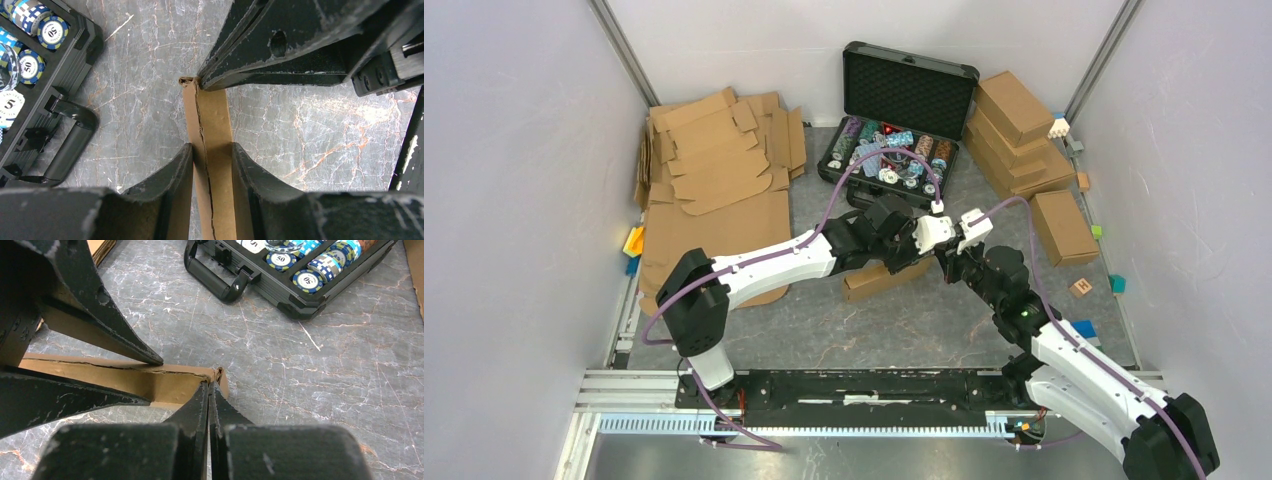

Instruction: Fold the paper box

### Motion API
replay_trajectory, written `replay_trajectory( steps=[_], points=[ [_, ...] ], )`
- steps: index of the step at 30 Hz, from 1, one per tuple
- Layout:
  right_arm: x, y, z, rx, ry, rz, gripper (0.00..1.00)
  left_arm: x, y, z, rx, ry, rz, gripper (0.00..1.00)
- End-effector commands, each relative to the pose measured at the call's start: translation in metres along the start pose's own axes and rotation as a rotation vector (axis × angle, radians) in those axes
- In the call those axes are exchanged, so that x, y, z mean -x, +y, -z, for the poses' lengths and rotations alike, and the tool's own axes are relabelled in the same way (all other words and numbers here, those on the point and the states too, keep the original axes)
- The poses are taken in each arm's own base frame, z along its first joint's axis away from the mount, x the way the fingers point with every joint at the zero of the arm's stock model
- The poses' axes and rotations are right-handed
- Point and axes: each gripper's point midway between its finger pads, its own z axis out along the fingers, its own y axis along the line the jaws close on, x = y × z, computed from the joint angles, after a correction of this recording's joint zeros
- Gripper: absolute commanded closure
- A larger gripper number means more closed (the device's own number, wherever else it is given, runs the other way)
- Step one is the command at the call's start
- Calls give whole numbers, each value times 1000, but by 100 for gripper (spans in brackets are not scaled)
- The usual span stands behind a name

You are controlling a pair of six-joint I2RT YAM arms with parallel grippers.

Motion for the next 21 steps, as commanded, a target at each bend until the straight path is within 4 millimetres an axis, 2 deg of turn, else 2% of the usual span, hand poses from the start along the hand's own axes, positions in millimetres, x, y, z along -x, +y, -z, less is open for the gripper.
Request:
replay_trajectory(
  steps=[1, 7, 14, 19, 21],
  points=[
    [-40, -6, 5, -26, 128, 19, 100, -40, -6, -8, -15, 145, 19, 65],
    [-35, -13, 7, -60, 135, 55, 100, -41, -5, -8, -10, 149, 18, 63],
    [-58, -8, 7, -25, 176, 39, 100, -41, -5, -7, -12, 147, 23, 54],
    [-67, -6, 9, -16, 192, 30, 100, -41, -5, -7, -11, 145, 34, 42],
    [-71, -7, 10, -17, 197, 29, 100, -41, -4, -7, -12, 142, 47, 40]
  ],
)
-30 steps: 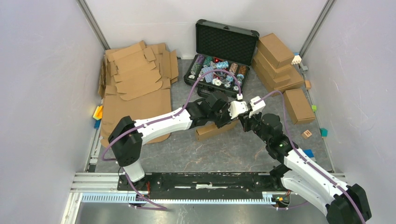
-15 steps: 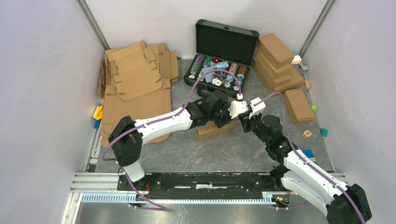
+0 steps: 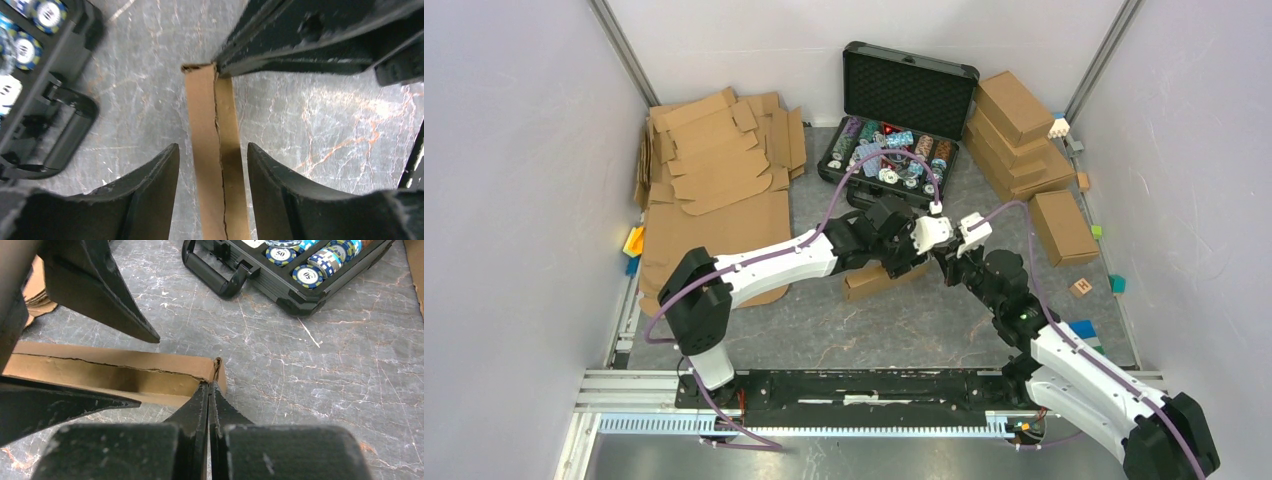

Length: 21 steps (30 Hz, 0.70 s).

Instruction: Fold the paper box

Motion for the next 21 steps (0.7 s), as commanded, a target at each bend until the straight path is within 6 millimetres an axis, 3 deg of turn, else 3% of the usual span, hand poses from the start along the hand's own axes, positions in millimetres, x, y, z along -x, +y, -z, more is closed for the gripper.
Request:
replay_trajectory(
  steps=[1, 5, 8, 10, 16, 21],
  points=[
    [-64, -2, 11, 0, 199, 16, 100, -39, -8, -7, -35, 130, 51, 40],
    [-66, -2, 11, -1, 204, 15, 100, -39, -6, -7, -40, 128, 60, 41],
    [-61, -2, 11, 0, 192, 13, 100, -40, -7, -7, -48, 135, 61, 51],
    [-51, -1, 11, 0, 168, 8, 100, -41, -6, -8, -52, 139, 63, 59],
    [-13, -2, 16, -14, 95, -9, 81, -42, -7, -8, -54, 143, 59, 62],
    [4, -8, 19, -59, 36, -52, 79, -42, -5, -8, -52, 142, 66, 64]
  ],
)
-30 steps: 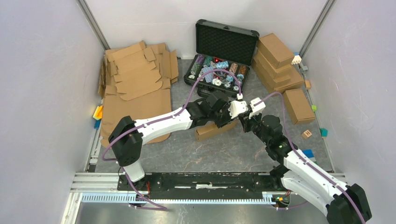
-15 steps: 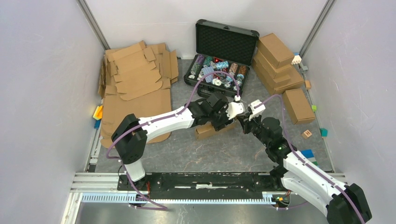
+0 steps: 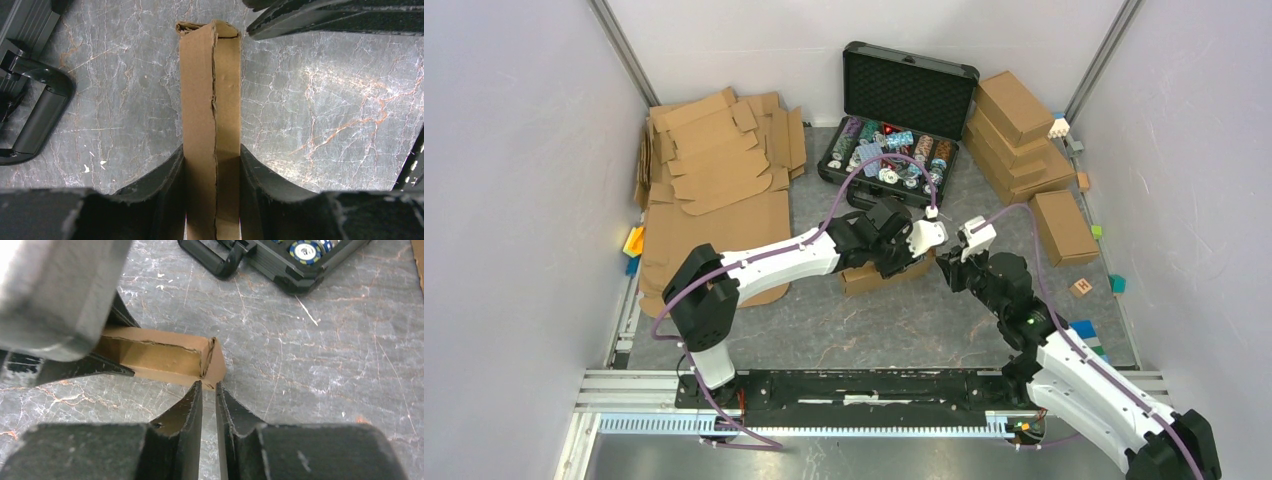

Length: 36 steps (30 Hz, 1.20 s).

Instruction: Fold the paper box

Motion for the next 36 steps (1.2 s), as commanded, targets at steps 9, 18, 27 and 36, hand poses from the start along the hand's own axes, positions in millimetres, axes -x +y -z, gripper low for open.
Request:
replay_trajectory(
  steps=[9, 18, 27, 36],
  points=[
    [38, -11, 6, -67, -164, -159, 82, -2, -3, -4, -40, 5, 40, 65],
    [54, 1, 2, 129, -275, -405, 100, -3, -2, -5, -38, 5, 50, 65],
    [64, 14, -4, 224, -282, -413, 100, -4, -2, -6, -41, 11, 52, 65],
    [29, 15, -20, 221, -122, -432, 100, -4, -1, -7, -38, 11, 51, 65]
  ],
)
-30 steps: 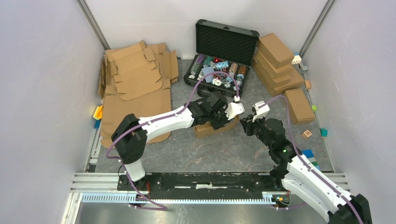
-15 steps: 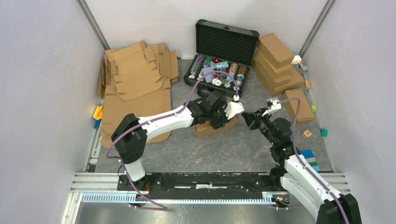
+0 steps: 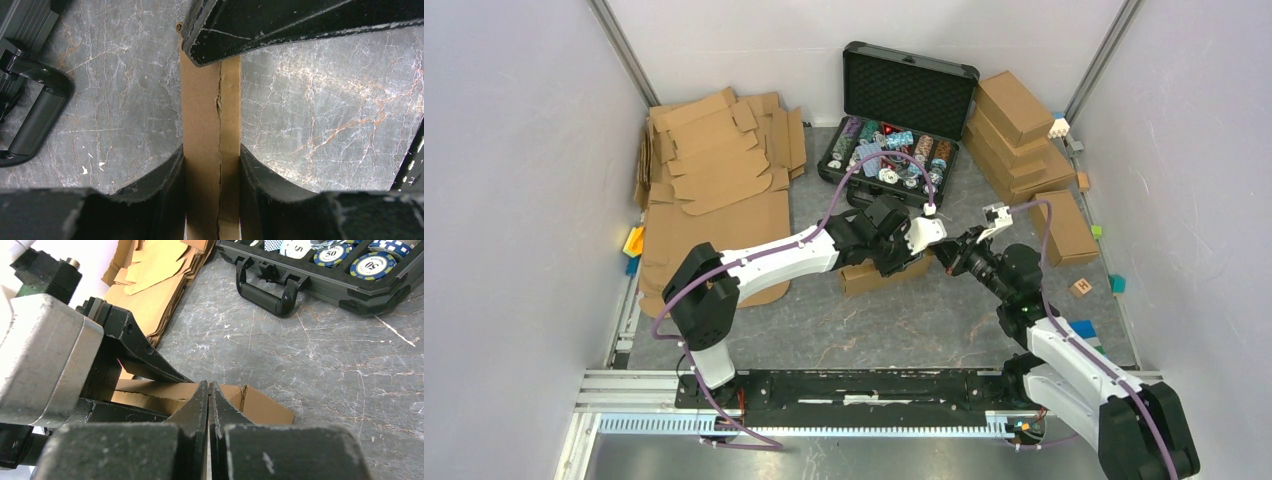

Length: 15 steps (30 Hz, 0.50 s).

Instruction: Fold the paper box

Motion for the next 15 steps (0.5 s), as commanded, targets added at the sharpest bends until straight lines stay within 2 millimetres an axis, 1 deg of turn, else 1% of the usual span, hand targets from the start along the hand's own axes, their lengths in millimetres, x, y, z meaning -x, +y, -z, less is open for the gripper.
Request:
replay_trajectory(
  steps=[1, 4, 7, 15],
  points=[
    [-7, -2, 1, -4, 42, 3, 100, -4, -3, -6, -21, 19, 38, 65],
    [-16, -15, 9, -67, 39, 10, 100, -4, -3, -6, -21, 18, 37, 65],
    [-27, -25, 13, -109, 65, 14, 100, -4, -3, -6, -23, 17, 37, 65],
    [-46, -37, 12, -146, 129, 1, 100, -4, -4, -6, -24, 18, 36, 65]
  ],
)
